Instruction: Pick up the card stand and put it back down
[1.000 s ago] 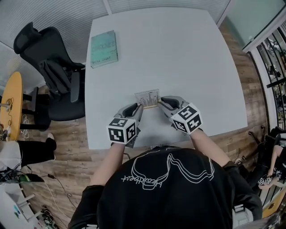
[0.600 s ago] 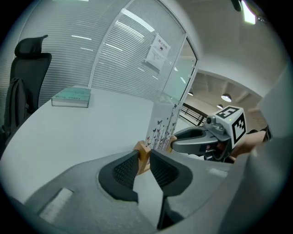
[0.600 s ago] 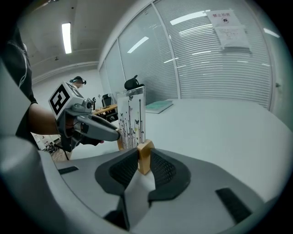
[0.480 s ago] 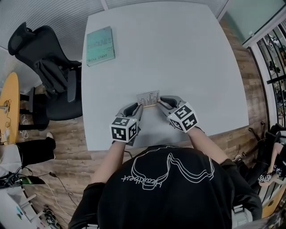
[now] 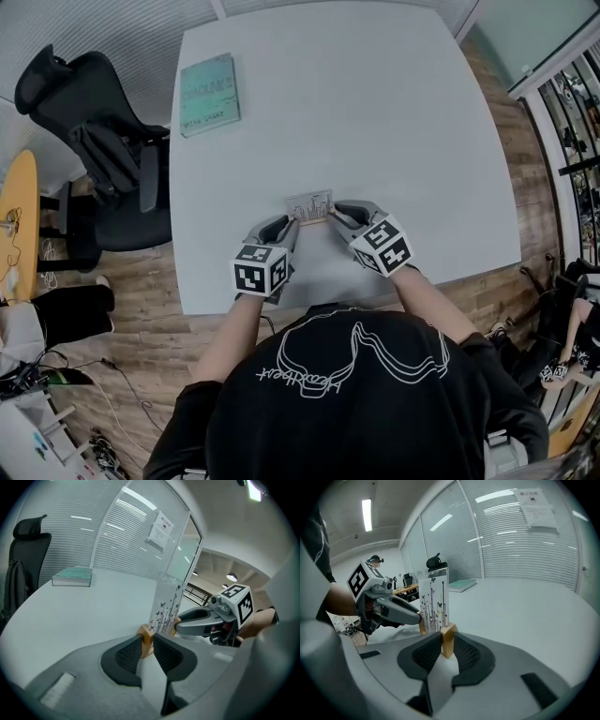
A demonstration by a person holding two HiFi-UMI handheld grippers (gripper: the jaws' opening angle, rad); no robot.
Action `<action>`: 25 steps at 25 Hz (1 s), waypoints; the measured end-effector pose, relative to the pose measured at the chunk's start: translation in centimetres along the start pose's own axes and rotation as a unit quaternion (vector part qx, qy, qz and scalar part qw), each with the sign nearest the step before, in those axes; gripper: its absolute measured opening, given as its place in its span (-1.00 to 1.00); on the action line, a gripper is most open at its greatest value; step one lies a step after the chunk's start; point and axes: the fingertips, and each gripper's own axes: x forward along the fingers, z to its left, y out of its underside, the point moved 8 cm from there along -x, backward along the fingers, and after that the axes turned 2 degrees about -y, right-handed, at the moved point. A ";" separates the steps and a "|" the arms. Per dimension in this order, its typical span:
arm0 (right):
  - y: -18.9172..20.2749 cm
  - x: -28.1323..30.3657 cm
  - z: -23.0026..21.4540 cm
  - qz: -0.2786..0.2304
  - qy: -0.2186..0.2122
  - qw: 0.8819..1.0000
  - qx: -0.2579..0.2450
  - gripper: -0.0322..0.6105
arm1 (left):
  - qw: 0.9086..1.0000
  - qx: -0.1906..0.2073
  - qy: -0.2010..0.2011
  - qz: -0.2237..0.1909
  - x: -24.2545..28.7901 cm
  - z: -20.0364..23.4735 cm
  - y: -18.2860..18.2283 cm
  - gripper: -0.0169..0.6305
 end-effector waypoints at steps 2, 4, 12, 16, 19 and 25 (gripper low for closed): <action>0.0 0.0 0.0 0.001 0.001 1.000 0.011 -0.63 | 1.000 0.008 -0.001 -0.001 0.1 0.0 0.0 -0.69; -0.1 0.0 0.0 -0.001 0.002 1.000 0.021 -0.63 | 1.000 0.015 -0.004 -0.003 0.0 0.0 -0.1 -0.68; -1.6 -1.9 -0.3 -0.038 -0.007 0.996 0.076 -0.58 | 1.000 -0.026 0.009 -0.014 -1.7 0.3 -0.6 -0.50; -3.2 -4.5 0.0 -0.083 -0.026 0.990 0.107 -0.58 | 0.998 -0.051 0.018 -0.044 -4.3 -0.4 -1.6 -0.49; -4.7 -6.7 0.3 -0.125 -0.047 0.985 0.113 -0.61 | 0.994 -0.066 0.031 -0.079 -6.5 -1.3 -3.2 -0.50; -6.9 -11.2 2.0 -0.182 -0.085 0.975 0.094 -0.79 | 0.987 -0.047 0.062 -0.140 -11.4 -5.2 -5.9 -0.50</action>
